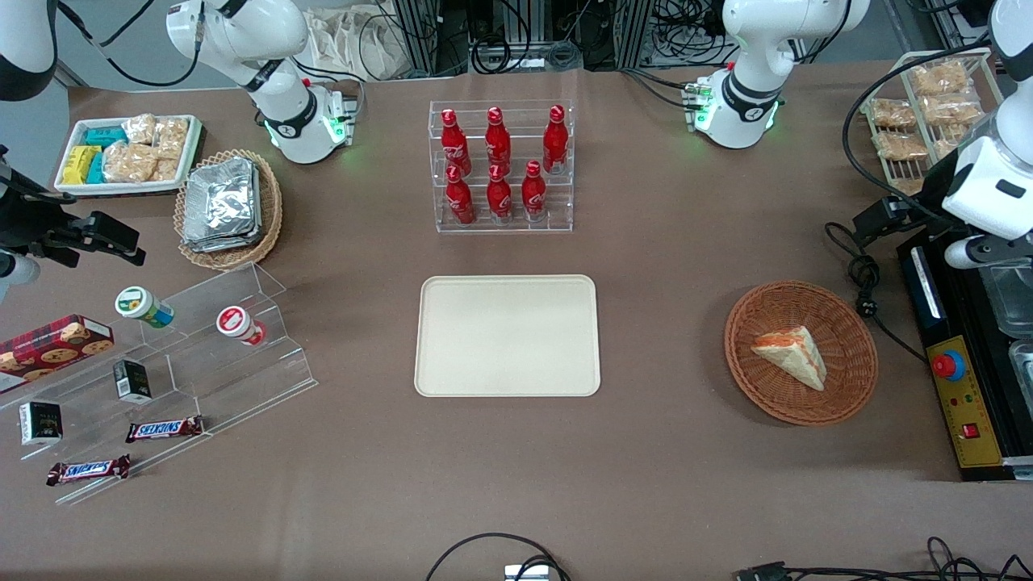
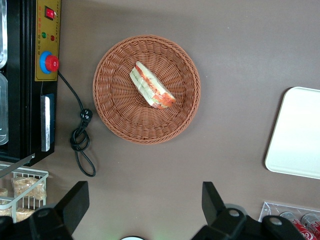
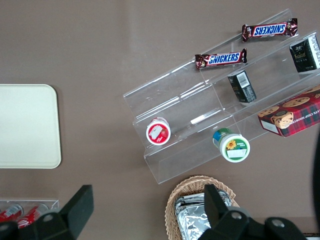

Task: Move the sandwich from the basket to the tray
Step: 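Move the left gripper over the wicker basket holding the sandwich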

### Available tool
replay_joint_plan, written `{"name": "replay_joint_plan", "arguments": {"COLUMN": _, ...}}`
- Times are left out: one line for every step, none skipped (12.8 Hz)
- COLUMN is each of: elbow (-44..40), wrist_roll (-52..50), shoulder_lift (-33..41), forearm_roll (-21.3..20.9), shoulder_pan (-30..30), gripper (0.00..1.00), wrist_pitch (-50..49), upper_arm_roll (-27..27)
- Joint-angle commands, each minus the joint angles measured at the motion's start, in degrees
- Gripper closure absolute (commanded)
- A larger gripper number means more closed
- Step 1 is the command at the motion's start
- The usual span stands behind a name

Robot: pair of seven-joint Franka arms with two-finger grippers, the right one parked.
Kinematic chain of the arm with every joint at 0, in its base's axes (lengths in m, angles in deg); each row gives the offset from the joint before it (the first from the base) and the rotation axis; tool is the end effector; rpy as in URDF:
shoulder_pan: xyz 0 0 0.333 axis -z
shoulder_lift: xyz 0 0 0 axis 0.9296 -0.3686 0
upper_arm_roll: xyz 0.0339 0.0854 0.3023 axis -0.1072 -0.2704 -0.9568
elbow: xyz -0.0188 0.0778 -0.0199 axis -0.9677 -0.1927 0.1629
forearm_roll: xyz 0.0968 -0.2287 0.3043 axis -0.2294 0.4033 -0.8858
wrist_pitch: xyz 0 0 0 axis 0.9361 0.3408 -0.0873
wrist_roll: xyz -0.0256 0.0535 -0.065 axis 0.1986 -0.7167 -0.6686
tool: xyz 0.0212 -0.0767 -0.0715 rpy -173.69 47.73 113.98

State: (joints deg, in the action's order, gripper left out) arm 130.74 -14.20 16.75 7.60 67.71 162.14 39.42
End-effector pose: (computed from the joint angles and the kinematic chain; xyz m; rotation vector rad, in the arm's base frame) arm 0.5479 -0.0409 0.6148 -3.0861 -0.2293 0.0864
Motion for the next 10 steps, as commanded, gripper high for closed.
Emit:
{"name": "replay_joint_plan", "arguments": {"elbow": -1.4, "wrist_roll": 0.4, "shoulder_lift": 0.3, "forearm_roll": 0.6, "shoulder_pan": -0.3, "gripper": 0.00, "wrist_pitch": -1.2, "upper_arm_roll": 0.3}}
{"name": "replay_joint_plan", "arguments": {"elbow": -1.3, "wrist_roll": 0.7, "shoulder_lift": 0.3, "forearm_roll": 0.1, "shoulder_pan": -0.4, "gripper": 0.00, "wrist_pitch": -1.0, "upper_arm_roll": 0.3}}
{"name": "replay_joint_plan", "arguments": {"elbow": -0.9, "wrist_roll": 0.2, "shoulder_lift": 0.4, "forearm_roll": 0.1, "shoulder_pan": -0.4, "gripper": 0.00, "wrist_pitch": -0.9, "upper_arm_roll": 0.3}}
{"name": "replay_joint_plan", "arguments": {"elbow": -0.7, "wrist_roll": 0.0, "shoulder_lift": 0.0, "forearm_roll": -0.2, "shoulder_pan": -0.4, "gripper": 0.00, "wrist_pitch": -0.2, "upper_arm_roll": 0.2}}
{"name": "replay_joint_plan", "arguments": {"elbow": 0.0, "wrist_roll": 0.2, "shoulder_lift": -0.5, "forearm_roll": -1.0, "shoulder_pan": -0.4, "gripper": 0.00, "wrist_pitch": 1.5, "upper_arm_roll": 0.2}}
{"name": "replay_joint_plan", "arguments": {"elbow": 2.0, "wrist_roll": 0.2, "shoulder_lift": -0.6, "forearm_roll": -3.4, "shoulder_pan": -0.4, "gripper": 0.00, "wrist_pitch": 4.3, "upper_arm_roll": 0.3}}
{"name": "replay_joint_plan", "arguments": {"elbow": 4.4, "wrist_roll": 0.2, "shoulder_lift": -0.6, "forearm_roll": -6.0, "shoulder_pan": -0.3, "gripper": 0.00, "wrist_pitch": 6.7, "upper_arm_roll": 0.5}}
{"name": "replay_joint_plan", "arguments": {"elbow": 5.6, "wrist_roll": 0.2, "shoulder_lift": -0.6, "forearm_roll": -6.2, "shoulder_pan": -0.4, "gripper": 0.00, "wrist_pitch": 7.9, "upper_arm_roll": 0.5}}
{"name": "replay_joint_plan", "arguments": {"elbow": 6.4, "wrist_roll": 0.1, "shoulder_lift": -0.6, "forearm_roll": -6.2, "shoulder_pan": -0.3, "gripper": 0.00, "wrist_pitch": 9.3, "upper_arm_roll": 0.4}}
{"name": "replay_joint_plan", "arguments": {"elbow": 7.3, "wrist_roll": -1.1, "shoulder_lift": -0.7, "forearm_roll": -5.7, "shoulder_pan": -0.3, "gripper": 0.00, "wrist_pitch": 10.4, "upper_arm_roll": 0.4}}
